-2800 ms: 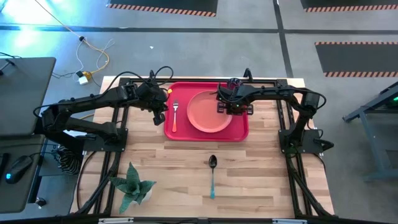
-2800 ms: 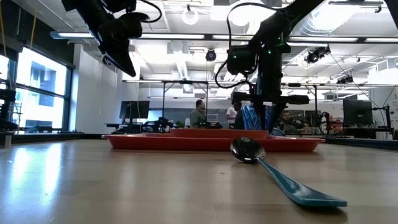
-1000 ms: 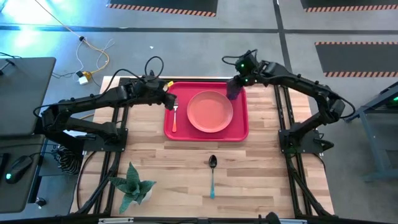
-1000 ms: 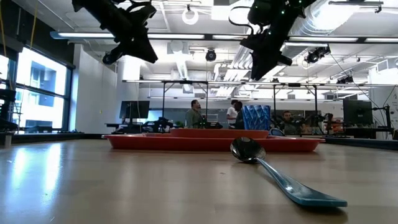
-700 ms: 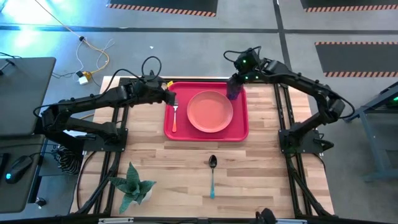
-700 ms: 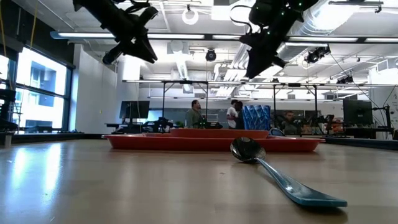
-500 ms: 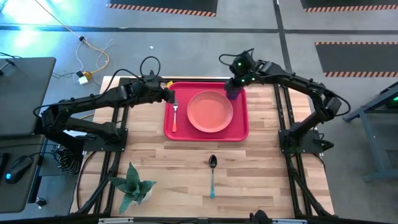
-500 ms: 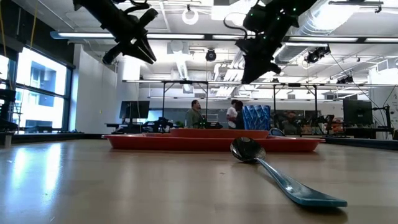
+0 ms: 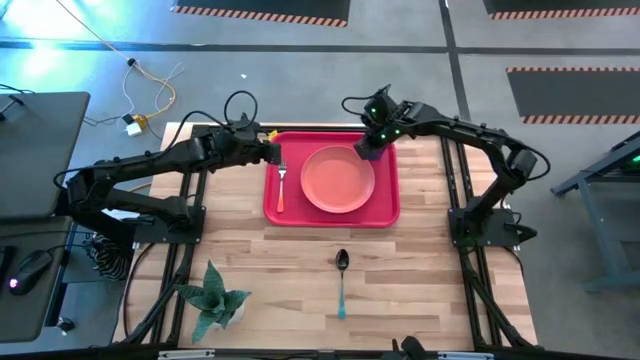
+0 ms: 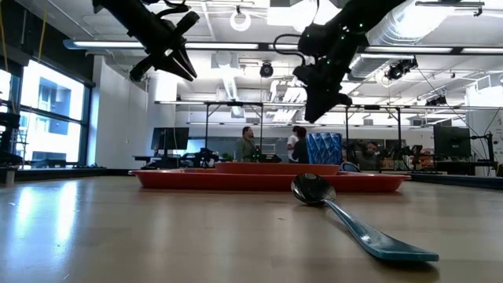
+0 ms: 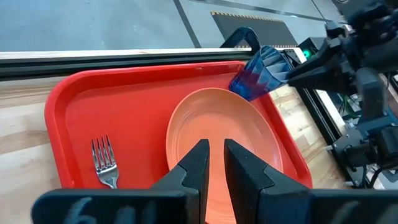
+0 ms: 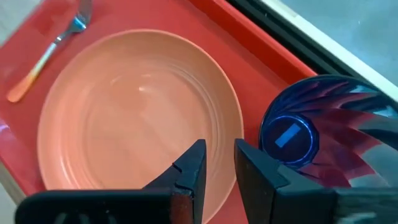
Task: Pick and place plate/cup/fork/spoon on tray
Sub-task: Adjust the blue glass on the red serving tray, then put the blue spoon on the red serving tray to the left of the orange plate
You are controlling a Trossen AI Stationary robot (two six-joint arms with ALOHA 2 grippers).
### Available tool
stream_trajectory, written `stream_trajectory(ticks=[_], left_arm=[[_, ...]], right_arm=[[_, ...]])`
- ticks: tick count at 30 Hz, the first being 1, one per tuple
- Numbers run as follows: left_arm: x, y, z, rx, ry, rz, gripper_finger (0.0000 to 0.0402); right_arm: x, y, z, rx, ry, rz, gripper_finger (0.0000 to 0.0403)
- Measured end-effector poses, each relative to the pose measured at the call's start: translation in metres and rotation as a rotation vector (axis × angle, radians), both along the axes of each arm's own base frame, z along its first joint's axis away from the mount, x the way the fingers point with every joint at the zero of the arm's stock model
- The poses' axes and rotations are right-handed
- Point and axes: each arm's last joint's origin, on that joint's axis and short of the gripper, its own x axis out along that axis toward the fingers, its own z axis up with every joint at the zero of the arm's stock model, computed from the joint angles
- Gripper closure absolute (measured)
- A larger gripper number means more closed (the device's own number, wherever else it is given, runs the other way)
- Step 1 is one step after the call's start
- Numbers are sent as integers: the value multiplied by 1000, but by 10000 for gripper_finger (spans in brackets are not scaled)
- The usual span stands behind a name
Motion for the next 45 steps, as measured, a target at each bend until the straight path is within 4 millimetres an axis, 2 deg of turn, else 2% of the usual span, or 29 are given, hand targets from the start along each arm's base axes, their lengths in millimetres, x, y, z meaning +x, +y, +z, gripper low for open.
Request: stream_trajectory(ticks=[11,25,34,39,45], left_arm=[[0,0,0,0,1,0,362],[0,0,0,5,3,7,362],[0,0,0,-7,-9,25,362],[2,1,4,0,-67,35,362],[10,3,18,62,-206,-26,361]], right_arm=[[8,-6,-22,37,61,9,329],[-2,-16,-23,5,112,-56,329],[2,-11,-23,32,92,-15,329],[2,-5,-15,34,61,15,329],[-8,4,10,-27,3,42,329]])
